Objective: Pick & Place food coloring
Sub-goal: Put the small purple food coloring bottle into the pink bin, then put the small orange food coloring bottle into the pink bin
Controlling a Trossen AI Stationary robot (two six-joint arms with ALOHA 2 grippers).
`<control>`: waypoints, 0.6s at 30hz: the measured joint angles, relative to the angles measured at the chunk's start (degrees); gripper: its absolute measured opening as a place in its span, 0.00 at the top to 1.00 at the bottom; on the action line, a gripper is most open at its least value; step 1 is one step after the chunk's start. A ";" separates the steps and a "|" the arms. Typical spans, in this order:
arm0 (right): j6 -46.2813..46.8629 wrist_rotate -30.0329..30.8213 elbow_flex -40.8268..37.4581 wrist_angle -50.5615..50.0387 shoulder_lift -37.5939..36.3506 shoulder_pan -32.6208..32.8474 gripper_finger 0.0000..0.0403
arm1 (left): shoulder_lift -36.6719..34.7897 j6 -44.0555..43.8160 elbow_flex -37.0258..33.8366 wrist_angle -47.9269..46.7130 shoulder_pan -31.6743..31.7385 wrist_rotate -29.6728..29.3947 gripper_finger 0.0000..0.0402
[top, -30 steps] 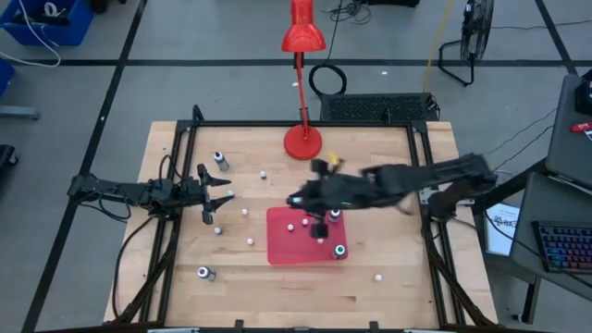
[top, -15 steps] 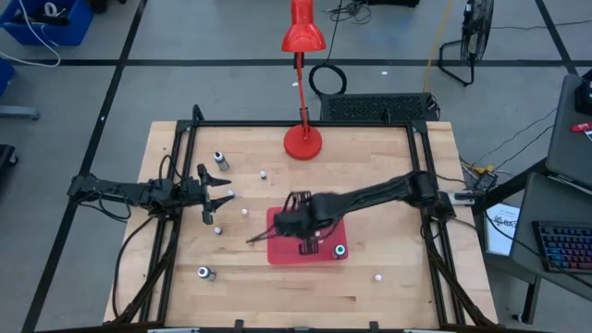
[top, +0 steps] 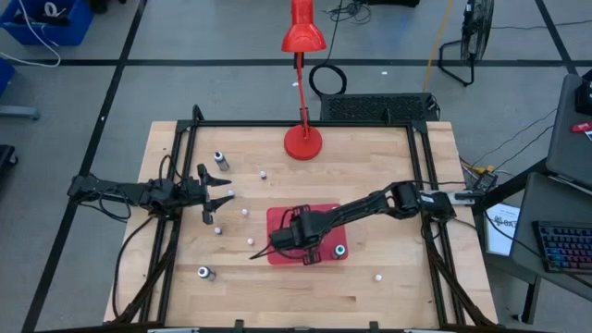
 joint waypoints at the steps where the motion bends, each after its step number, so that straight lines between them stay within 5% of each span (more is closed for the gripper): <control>1: -0.06 0.03 0.00 0.36 -0.02 -0.15 0.87 | 0.00 0.00 0.01 -0.01 -0.01 0.01 0.44; 18: -0.05 -0.10 0.00 1.34 0.00 -0.51 0.65 | 0.00 0.00 0.00 -0.01 -0.01 0.01 0.44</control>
